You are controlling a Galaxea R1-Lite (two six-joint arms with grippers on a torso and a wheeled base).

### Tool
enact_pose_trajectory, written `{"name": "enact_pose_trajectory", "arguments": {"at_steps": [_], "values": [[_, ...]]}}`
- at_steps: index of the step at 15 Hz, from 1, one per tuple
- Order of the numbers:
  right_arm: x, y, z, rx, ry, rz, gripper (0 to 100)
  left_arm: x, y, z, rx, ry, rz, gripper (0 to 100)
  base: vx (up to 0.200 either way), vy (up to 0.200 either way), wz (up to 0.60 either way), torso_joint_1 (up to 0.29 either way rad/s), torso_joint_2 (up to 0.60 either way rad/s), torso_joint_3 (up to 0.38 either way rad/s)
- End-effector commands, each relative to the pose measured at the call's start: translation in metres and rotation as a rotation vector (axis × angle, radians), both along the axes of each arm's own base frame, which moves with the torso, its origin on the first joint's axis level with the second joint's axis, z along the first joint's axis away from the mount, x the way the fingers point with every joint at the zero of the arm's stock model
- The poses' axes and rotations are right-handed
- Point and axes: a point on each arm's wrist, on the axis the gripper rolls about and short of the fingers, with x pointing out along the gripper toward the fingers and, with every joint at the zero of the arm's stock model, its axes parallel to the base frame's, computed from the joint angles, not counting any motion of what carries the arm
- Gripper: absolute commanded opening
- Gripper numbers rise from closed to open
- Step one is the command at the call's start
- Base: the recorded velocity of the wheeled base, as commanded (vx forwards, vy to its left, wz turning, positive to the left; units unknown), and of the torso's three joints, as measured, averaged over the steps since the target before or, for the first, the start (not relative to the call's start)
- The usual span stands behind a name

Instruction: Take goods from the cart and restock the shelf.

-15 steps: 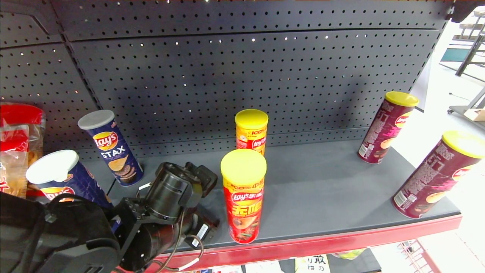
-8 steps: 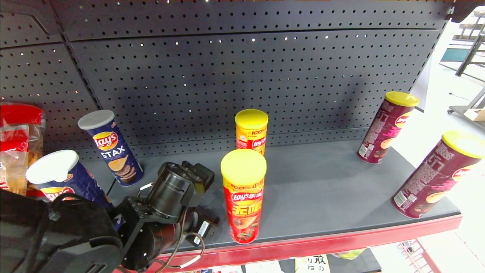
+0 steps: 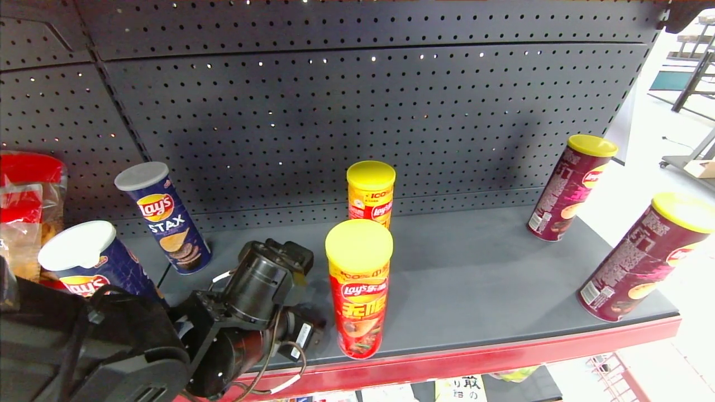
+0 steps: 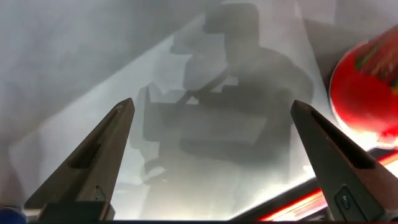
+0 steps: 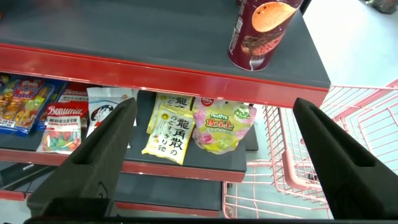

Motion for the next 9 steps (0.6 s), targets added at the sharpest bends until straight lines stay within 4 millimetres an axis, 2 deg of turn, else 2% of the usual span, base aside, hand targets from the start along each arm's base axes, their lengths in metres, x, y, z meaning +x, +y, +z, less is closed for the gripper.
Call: {"name": "enact_pose_trajectory", "arguments": {"at_steps": [1, 9], "values": [[0.000, 0.000, -0.001, -0.002, 0.004, 0.001, 100, 0.003, -0.004, 0.000, -0.023, 0.003, 0.018, 100, 0.000, 0.000, 0.00, 0.000, 0.00, 0.000], [0.000, 0.000, -0.001, -0.002, 0.004, 0.001, 100, 0.010, -0.016, 0.000, -0.047, -0.005, 0.018, 100, 0.000, 0.000, 0.00, 0.000, 0.00, 0.000]]}}
